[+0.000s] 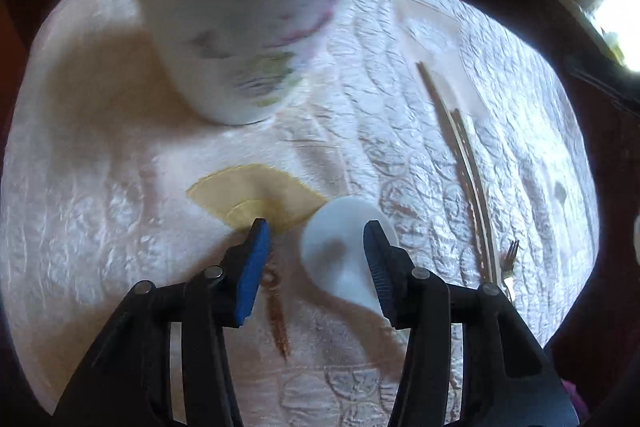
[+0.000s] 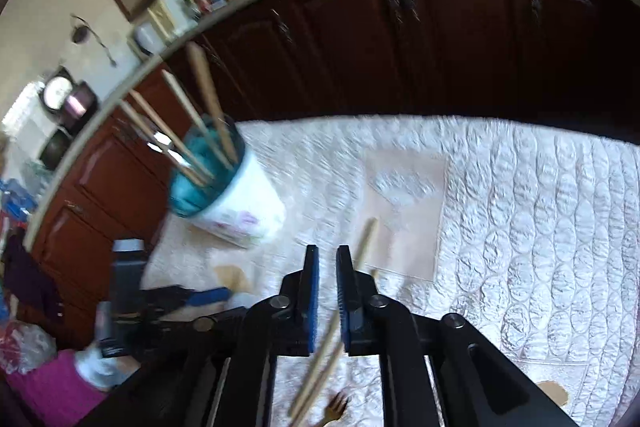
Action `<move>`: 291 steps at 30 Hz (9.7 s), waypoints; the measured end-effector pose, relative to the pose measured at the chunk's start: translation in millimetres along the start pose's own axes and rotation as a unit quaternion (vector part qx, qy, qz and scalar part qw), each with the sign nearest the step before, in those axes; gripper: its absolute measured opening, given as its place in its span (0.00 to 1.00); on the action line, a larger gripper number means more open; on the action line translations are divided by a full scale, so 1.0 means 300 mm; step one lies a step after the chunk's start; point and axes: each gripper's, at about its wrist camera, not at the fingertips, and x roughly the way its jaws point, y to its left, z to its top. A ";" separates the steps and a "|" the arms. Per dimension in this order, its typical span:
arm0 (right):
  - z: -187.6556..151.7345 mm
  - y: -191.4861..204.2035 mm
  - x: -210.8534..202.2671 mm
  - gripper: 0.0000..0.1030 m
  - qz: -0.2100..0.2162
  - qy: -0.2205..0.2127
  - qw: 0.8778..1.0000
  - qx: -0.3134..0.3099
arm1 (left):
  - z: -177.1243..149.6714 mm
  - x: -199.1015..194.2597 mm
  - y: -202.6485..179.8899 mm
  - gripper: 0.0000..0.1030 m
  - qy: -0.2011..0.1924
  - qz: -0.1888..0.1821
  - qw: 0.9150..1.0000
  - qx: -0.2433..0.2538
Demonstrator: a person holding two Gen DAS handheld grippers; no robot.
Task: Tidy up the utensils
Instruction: 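Grasp the white ceramic spoon with the left tool while the right tool grasps a chopstick, then carry the spoon and chopstick over the holder with both tools, then lower the spoon and chopstick into the holder and open both tools, then withdraw both tools toward the remaining chopstick and fork on the cloth, then grasp the wooden chopstick with the left tool while the right tool approaches the gold fork, then grasp the gold fork with the right tool while the left tool holds the chopstick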
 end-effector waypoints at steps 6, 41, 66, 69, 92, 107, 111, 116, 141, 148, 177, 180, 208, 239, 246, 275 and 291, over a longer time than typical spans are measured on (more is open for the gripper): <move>0.031 -0.058 0.271 0.27 -0.008 0.072 0.997 0.031 | 0.007 0.016 -0.045 0.21 0.009 0.014 0.999 0.044; 0.076 0.203 -0.270 0.05 0.072 -0.105 0.990 -0.061 | 0.006 -0.614 0.053 0.01 -0.186 0.006 0.982 -0.026; 0.424 0.499 -0.260 0.05 0.019 -0.190 0.970 -0.151 | 0.384 -0.632 0.079 0.01 -0.342 0.191 0.920 -0.020; 0.439 0.501 -0.198 0.05 0.011 -0.182 0.970 -0.158 | 0.405 -0.565 0.098 0.01 -0.338 0.207 0.918 -0.021; 0.352 0.388 0.018 0.20 0.040 -0.093 0.988 -0.116 | 0.321 -0.381 0.108 0.01 -0.266 0.194 0.944 -0.016; 0.289 0.347 -0.080 0.24 0.044 -0.104 0.989 -0.094 | 0.272 -0.471 0.066 0.31 -0.270 0.164 0.949 -0.025; 0.256 0.357 -0.096 0.24 0.040 -0.103 0.989 -0.100 | 0.249 -0.495 0.045 0.34 -0.269 0.165 0.949 -0.026; 0.197 0.358 -0.118 0.26 0.037 -0.102 0.989 -0.099 | 0.211 -0.519 0.026 0.41 -0.271 0.165 0.948 -0.026; -0.104 0.226 -0.218 0.34 -0.005 -0.076 0.995 -0.062 | 0.011 -0.518 -0.165 0.64 -0.250 0.142 0.958 0.006; -0.170 0.177 -0.223 0.34 -0.020 -0.060 0.996 -0.059 | -0.019 -0.494 -0.189 0.64 -0.237 0.136 0.962 0.012; -0.454 -0.054 0.096 0.08 0.002 0.066 0.997 -0.029 | -0.075 -0.306 -0.160 0.64 -0.145 0.104 0.984 -0.004; -0.444 -0.054 0.085 0.05 0.001 0.061 0.997 -0.037 | -0.068 -0.288 -0.182 0.64 -0.139 0.096 0.986 0.003; -0.395 -0.332 -0.013 0.03 0.000 0.020 0.998 0.058 | 0.247 0.202 -0.419 0.07 0.004 0.030 0.999 0.036; -0.369 -0.281 0.046 0.03 -0.024 0.055 0.996 0.063 | 0.075 -0.300 -0.146 0.04 -0.115 -0.016 0.992 -0.047; -0.308 -0.212 -0.105 0.01 -0.006 0.007 1.000 0.030 | 0.079 -0.389 -0.126 0.04 -0.142 -0.020 0.988 -0.050; -0.240 -0.120 -0.192 0.02 0.017 -0.026 1.000 0.001 | 0.044 -0.486 -0.096 0.04 -0.169 -0.009 0.984 -0.055; -0.050 0.099 -0.215 0.02 0.041 -0.071 0.995 -0.058 | 0.064 -0.594 -0.068 0.04 -0.201 0.016 0.978 -0.052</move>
